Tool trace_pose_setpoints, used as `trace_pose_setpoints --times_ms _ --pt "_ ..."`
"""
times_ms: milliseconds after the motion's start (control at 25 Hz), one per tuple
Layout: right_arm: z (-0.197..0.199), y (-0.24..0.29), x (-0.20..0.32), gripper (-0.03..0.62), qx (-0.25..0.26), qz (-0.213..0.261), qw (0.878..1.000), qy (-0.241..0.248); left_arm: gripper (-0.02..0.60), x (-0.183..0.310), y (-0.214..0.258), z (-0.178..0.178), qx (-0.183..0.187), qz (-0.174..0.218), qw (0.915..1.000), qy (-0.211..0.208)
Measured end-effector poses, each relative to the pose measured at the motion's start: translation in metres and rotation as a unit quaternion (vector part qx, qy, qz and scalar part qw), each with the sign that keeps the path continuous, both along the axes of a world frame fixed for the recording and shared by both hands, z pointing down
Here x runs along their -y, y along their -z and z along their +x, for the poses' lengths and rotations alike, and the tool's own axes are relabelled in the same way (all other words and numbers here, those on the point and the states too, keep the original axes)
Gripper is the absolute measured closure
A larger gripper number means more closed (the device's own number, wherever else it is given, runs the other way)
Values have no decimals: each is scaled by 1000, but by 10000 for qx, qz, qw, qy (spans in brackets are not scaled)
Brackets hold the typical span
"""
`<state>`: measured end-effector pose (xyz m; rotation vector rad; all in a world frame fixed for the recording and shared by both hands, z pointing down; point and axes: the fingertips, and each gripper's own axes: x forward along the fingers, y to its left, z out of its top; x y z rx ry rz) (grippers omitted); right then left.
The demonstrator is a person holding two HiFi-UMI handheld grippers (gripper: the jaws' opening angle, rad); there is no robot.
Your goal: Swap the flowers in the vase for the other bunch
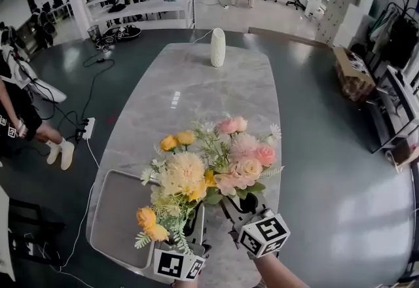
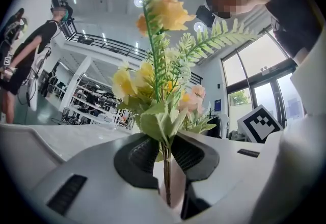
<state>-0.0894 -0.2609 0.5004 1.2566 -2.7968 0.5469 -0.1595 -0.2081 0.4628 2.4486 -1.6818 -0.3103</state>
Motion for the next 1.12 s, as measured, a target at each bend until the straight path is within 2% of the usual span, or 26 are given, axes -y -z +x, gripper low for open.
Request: trace_pose_setpoints --times_ms 200,280,480,1000,1120 --pt "1 2 5 424 -73 177 9998 -43 500 0 -2 -3 10 -14 10000 75" --pt "3 4 5 464 -116 259 9996 -83 500 -1 -1 -4 3 -16 9999 105" --pt "3 6 4 496 -149 380 9991 -133 500 -4 -3 -8 -7 -14 9999 138" --pt "2 29 1 524 358 577 9974 -234 500 -15 -1 -24 -63 -7 9997 232" --pt "15 42 4 525 464 629 9966 -241 500 -12 8 -13 -55 23 9997 240"
